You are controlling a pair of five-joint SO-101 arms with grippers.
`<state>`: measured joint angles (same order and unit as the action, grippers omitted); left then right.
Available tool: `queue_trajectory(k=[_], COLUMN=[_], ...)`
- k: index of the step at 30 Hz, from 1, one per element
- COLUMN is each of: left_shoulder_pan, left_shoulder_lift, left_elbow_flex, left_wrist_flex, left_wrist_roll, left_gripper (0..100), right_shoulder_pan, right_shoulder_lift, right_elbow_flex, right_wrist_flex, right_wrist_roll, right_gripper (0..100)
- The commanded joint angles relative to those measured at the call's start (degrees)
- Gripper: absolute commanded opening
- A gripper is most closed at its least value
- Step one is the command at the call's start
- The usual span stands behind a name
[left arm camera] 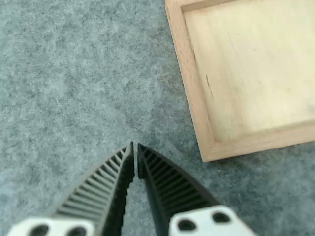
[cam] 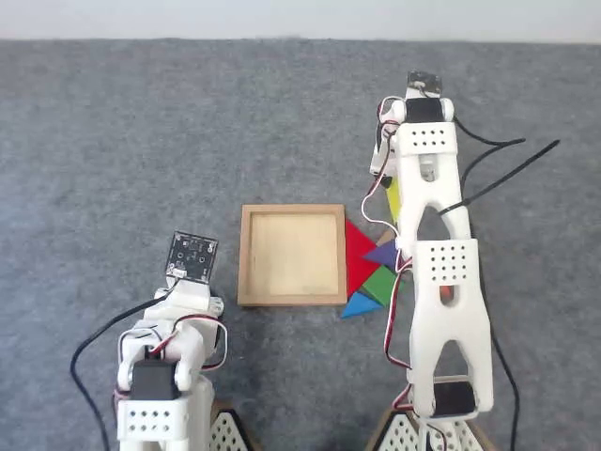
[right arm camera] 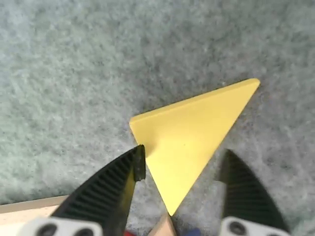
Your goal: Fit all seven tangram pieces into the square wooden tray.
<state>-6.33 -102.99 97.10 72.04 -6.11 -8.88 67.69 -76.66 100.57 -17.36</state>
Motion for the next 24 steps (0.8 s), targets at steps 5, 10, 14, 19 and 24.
queue_trajectory(k=[5,10,14,19,24], left_shoulder_pan=[-0.18,-0.18,-0.18,-0.18,-0.18], left_shoulder_lift=[-1.14,-1.14,-1.14,-1.14,-1.14], left_elbow_flex=[-0.66,-0.66,-0.66,-0.66,-0.66], left_wrist_flex=[0.26,0.26,0.26,0.26,0.26], left_wrist_roll=[0.53,0.53,0.53,0.53,0.53], left_gripper=[1,1,1,1,1], right_shoulder_pan=[-2.59,-6.73,-9.10,-8.66,-7.08], right_shoulder_lift=[-1.63,0.92,6.20,12.62,13.23], right_elbow_flex=[-12.40,-16.18,-15.91,-16.35,-16.44], right_wrist_flex=[1.98,-2.15,-7.96,-12.70,-4.70], right_wrist_roll=[1.14,7.47,9.23,9.41,9.14], right_gripper=[36.9,31.5,31.0,31.0,31.0])
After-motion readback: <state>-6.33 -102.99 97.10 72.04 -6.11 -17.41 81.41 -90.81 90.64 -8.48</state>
